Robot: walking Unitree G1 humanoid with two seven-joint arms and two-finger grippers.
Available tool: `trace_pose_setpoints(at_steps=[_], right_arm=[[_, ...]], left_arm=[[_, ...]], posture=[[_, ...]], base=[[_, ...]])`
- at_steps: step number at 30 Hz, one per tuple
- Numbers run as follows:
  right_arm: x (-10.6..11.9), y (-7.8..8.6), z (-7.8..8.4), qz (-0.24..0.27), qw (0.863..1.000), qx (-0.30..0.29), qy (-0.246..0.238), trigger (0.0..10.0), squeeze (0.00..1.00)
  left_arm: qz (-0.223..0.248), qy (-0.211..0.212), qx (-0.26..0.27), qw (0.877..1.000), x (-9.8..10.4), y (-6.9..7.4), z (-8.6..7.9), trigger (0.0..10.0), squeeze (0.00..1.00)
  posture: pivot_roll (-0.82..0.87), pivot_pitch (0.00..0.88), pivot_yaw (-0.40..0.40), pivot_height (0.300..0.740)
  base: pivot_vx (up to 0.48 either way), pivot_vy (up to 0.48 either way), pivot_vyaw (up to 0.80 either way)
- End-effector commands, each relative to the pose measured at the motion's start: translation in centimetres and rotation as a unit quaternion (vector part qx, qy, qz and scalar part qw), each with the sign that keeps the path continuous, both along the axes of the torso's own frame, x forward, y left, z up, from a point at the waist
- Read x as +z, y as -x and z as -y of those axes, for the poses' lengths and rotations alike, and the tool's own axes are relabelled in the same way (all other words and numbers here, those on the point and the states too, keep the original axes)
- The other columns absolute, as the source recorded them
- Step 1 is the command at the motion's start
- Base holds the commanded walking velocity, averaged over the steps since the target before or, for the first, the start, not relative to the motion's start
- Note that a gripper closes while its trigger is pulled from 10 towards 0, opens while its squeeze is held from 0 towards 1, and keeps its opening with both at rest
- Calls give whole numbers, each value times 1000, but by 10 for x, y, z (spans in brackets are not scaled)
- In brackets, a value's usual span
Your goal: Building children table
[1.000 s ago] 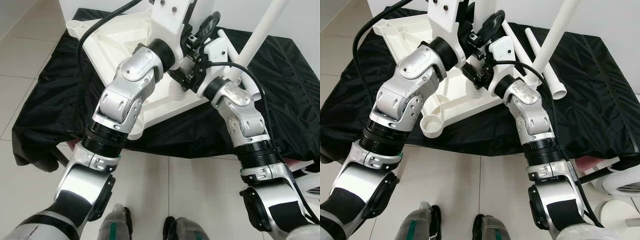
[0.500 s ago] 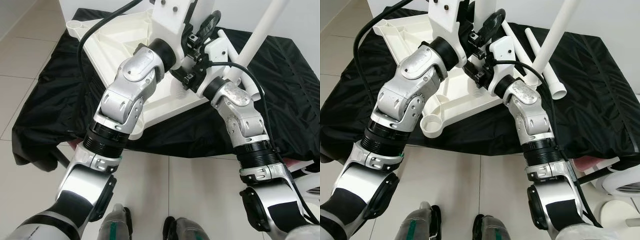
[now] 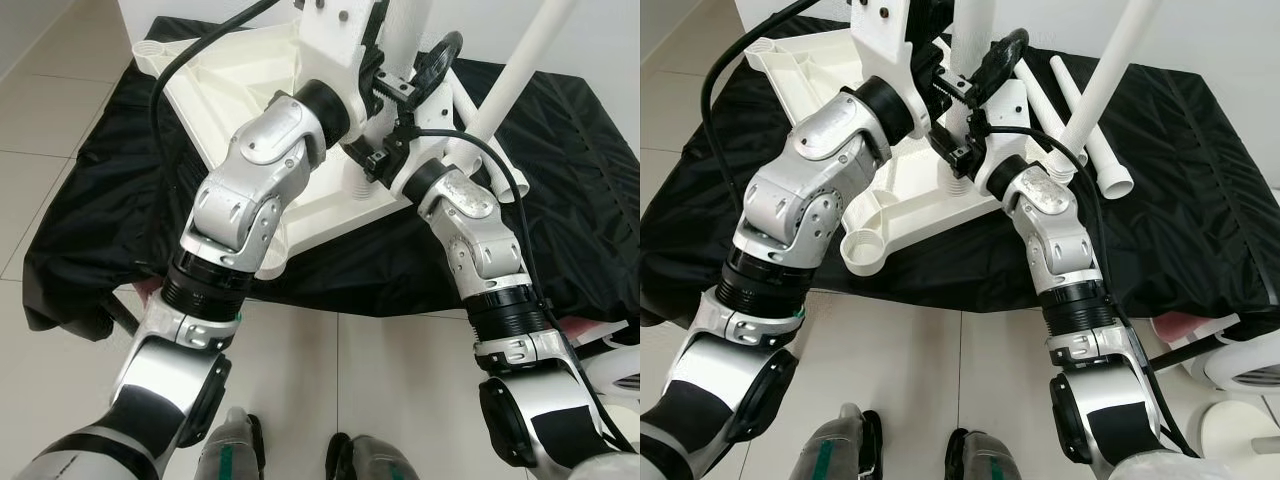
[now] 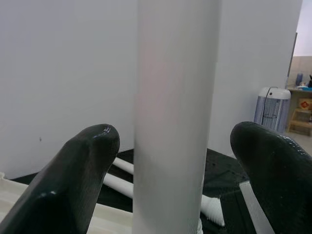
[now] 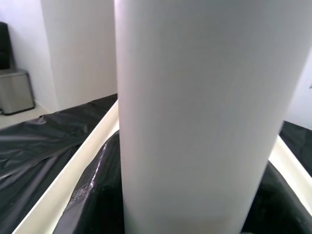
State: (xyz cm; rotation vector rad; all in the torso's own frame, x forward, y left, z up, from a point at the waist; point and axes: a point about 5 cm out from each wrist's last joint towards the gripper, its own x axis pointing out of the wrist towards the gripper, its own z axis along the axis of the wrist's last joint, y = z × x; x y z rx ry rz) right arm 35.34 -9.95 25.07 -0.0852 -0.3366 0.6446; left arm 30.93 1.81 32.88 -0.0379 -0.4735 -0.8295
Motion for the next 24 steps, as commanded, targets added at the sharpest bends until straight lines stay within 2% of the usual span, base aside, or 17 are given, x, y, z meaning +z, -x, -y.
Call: trace_pose_setpoints(at_steps=[1,8,14,15,16,19,20,21,24], right_arm=[[-2,0,5,4,1000,-17,-10,10000,0],[-4,-4,13,-2,997,-58,-41,10000,0],[-7,-4,20,-5,995,-79,-57,10000,0],[-9,-3,23,-10,994,-86,-64,10000,0],[-9,-3,23,-10,994,-86,-64,10000,0],[-15,2,29,-20,991,-98,-93,10000,0],[-15,2,29,-20,991,-98,-93,10000,0],[-17,7,28,-25,988,-99,-116,10000,0],[-17,8,28,-26,987,-99,-125,10000,0]], left_arm=[[13,-21,-49,999,1,8,4,10000,1000],[5,-17,-41,999,-1,13,-10,10000,1000],[-16,9,-13,1000,-3,9,-25,10000,1000],[-29,22,9,999,-6,5,-33,10000,0],[-29,22,9,999,-6,5,-33,10000,0],[-59,44,99,992,-20,-6,-58,10000,0],[-59,44,99,992,-20,-6,-58,10000,0],[-96,62,150,982,-34,-12,-71,10000,0],[-108,68,168,977,-38,-14,-75,10000,0]], posture=[[92,109,-77,740],[97,109,-77,740],[100,100,-78,740],[103,95,-82,740],[103,95,-82,740],[112,85,-98,740],[112,85,-98,740],[117,76,-111,740],[118,75,-112,740]], base=[[0,0,0],[0,0,0],[0,0,0],[0,0,0],[0,0,0],[0,0,0],[0,0,0],[0,0,0],[0,0,0]])
